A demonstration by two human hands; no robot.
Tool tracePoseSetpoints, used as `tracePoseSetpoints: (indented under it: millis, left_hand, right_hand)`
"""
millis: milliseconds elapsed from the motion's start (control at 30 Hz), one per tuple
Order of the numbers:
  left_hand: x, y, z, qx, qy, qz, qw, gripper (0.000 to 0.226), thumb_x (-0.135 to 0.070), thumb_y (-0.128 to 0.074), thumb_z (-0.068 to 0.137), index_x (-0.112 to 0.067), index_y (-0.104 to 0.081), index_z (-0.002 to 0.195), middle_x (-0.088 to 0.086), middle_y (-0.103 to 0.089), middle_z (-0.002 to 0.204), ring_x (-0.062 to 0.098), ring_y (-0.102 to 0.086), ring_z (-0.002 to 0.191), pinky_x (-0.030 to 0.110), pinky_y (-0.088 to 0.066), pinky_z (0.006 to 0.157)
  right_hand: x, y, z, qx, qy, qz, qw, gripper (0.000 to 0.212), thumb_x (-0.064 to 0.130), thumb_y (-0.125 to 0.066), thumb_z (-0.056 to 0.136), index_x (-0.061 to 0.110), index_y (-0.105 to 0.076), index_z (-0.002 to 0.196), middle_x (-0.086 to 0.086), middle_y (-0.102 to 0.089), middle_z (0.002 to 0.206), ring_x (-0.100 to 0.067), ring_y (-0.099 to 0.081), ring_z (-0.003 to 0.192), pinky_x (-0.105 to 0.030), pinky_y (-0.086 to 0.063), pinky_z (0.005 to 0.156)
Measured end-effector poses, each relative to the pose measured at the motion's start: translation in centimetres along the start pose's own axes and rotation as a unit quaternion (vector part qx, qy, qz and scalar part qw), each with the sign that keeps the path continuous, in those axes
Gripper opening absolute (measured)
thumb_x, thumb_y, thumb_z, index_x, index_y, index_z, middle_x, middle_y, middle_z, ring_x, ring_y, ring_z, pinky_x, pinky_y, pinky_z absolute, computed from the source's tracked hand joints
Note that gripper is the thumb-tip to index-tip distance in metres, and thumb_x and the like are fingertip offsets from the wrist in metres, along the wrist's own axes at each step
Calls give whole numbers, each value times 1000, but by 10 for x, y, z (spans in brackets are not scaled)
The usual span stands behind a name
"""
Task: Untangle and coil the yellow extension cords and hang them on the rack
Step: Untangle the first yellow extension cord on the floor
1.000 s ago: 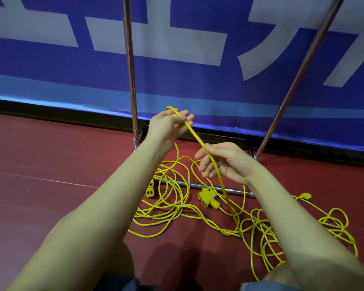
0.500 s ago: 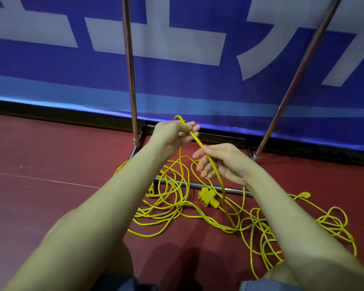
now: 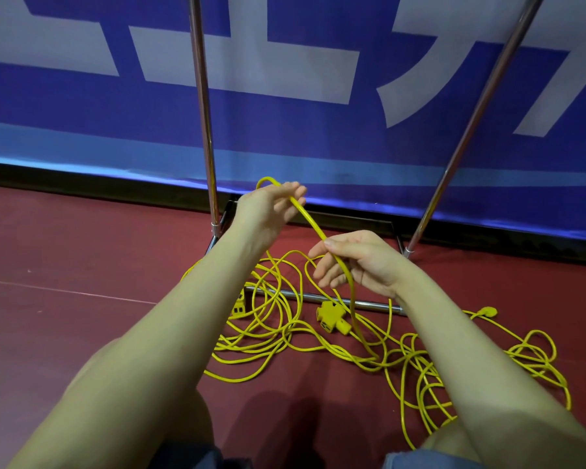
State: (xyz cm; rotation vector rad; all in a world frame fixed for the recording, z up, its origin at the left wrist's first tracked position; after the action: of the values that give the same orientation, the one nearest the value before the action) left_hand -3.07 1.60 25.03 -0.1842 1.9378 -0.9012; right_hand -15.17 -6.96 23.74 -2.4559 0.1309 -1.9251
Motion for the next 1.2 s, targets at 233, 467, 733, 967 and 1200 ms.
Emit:
tracePoseSetpoints:
  millis: [233, 467, 733, 967, 1200]
  left_hand:
    - [9, -11, -10, 37, -7, 55, 998, 18, 16, -45, 89, 1, -51, 94, 16, -64, 89, 21, -69, 69, 28, -59, 65]
    - [-12, 8, 10, -21, -60, -34, 997, 26, 14, -44, 91, 2, -45, 114, 17, -60, 101, 27, -64, 88, 27, -58, 66]
    - [-2, 3, 7, 12, -36, -26, 999, 29, 10, -51, 90, -4, -42, 114, 14, -63, 92, 20, -69, 71, 31, -59, 65]
    - [13, -13, -12, 74, -6, 107, 991, 36, 17, -41, 89, -6, -46, 117, 16, -65, 95, 22, -70, 69, 32, -58, 67]
    - [-18, 3, 7, 6, -71, -1, 997, 44, 21, -35, 88, -6, -42, 123, 19, -60, 99, 28, -66, 79, 32, -59, 66]
  right_hand:
    - [4, -1, 3, -3, 4, 26, 1000, 28, 14, -38, 99, -1, -61, 91, -11, -69, 65, -18, -68, 56, -20, -52, 51]
    - [-1, 10, -4, 4, -35, -15, 999, 27, 23, -47, 91, 2, -64, 90, -11, -71, 72, -24, -70, 67, -33, -55, 73]
    - [-6, 12, -3, -18, -55, -69, 996, 18, 18, -49, 96, 11, -66, 98, -10, -70, 73, -20, -69, 62, -31, -56, 67]
    - [-3, 6, 0, -47, -15, -37, 998, 21, 20, -48, 97, 7, -65, 97, -9, -70, 69, -18, -69, 59, -25, -57, 59]
    - [3, 5, -12, 16, -33, -4, 999, 32, 28, -48, 88, 0, -64, 89, -12, -69, 65, -20, -68, 56, -27, -55, 58]
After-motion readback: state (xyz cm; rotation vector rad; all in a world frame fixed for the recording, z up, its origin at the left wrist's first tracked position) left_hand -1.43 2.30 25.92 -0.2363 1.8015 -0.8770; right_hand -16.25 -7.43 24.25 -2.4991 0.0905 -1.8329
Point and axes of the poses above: each hand's wrist, its own z-axis towards the middle knuckle, its own y-axis out of the back of the hand, x = y × z, the point moved 5 cm from there along z, towards the middle knuckle
